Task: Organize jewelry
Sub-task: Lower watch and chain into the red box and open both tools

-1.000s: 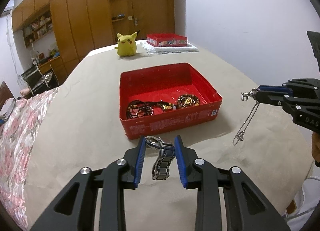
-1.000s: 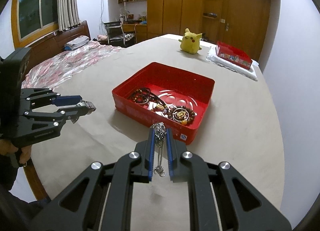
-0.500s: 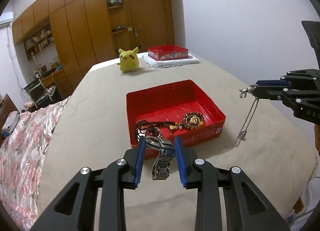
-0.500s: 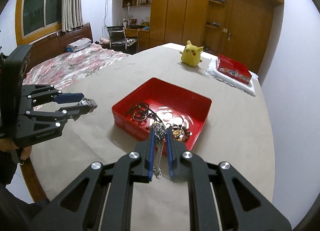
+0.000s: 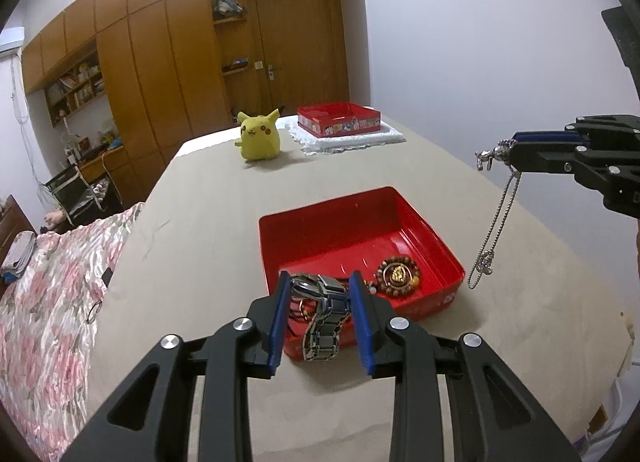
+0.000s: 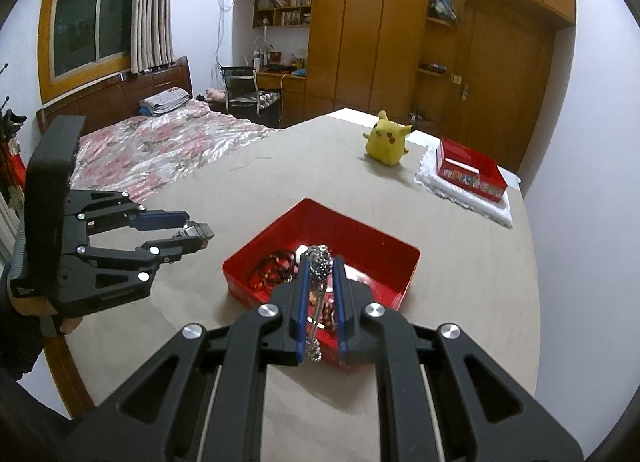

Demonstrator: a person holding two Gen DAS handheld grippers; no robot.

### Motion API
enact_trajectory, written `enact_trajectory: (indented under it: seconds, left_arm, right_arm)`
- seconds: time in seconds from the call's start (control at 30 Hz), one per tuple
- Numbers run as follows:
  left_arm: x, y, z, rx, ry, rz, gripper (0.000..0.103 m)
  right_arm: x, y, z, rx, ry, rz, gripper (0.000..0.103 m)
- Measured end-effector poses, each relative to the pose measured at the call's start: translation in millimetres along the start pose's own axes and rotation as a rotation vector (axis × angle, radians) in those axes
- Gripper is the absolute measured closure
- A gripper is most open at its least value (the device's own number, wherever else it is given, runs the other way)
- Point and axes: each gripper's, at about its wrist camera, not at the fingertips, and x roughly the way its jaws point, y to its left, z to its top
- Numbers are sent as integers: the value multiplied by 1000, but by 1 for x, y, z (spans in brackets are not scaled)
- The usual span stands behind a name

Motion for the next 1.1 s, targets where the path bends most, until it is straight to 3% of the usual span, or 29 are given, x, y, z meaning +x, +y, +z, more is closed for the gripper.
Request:
enact_trajectory:
  seconds: [0.33, 0.63, 1.1]
  left_arm:
    - [24, 16, 32, -1, 11, -33, 74]
    - [74, 20, 54, -2, 48, -102, 73]
    - [174, 33, 24, -76, 196, -151, 73]
  right_arm:
    - [28, -14, 26, 1, 27, 1, 94]
    - [88, -38, 29, 66, 101, 4, 94]
    - [187, -59, -18, 141, 276, 22, 94]
